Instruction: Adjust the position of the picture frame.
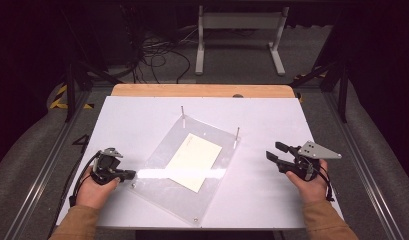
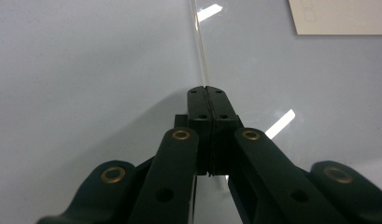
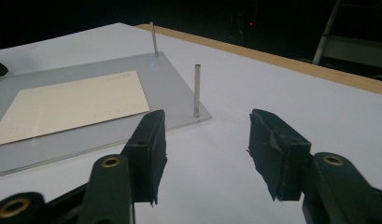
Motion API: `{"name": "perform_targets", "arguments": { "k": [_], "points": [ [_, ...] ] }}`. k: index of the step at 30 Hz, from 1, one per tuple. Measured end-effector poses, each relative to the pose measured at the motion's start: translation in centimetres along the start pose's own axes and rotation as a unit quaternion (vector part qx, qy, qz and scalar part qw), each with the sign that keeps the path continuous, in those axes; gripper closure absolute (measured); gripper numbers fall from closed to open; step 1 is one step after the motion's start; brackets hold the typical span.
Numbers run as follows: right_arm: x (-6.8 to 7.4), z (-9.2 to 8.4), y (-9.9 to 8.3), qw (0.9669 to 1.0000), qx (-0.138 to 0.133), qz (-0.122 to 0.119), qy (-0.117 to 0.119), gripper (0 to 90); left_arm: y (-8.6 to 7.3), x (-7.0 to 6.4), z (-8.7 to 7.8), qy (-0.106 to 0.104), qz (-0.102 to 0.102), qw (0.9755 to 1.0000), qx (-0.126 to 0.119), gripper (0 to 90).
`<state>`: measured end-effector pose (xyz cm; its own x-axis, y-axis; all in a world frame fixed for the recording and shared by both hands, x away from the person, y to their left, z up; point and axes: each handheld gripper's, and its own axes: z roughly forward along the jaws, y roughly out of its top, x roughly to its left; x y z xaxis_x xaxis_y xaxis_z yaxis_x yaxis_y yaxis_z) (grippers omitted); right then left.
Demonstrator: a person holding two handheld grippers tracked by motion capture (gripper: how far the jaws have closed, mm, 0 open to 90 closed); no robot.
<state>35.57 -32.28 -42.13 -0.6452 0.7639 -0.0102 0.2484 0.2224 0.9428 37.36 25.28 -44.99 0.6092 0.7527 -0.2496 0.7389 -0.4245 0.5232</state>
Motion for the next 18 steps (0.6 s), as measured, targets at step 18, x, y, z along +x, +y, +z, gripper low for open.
{"name": "perform_targets", "arguments": {
  "k": [18],
  "points": [
    [-0.3,-0.1,0.2,1.0,-0.005,0.008,-0.003,46.6,0.5,-1.9,1.2,-0.065,0.042,0.9968,0.02,90.0]
  ]
}}
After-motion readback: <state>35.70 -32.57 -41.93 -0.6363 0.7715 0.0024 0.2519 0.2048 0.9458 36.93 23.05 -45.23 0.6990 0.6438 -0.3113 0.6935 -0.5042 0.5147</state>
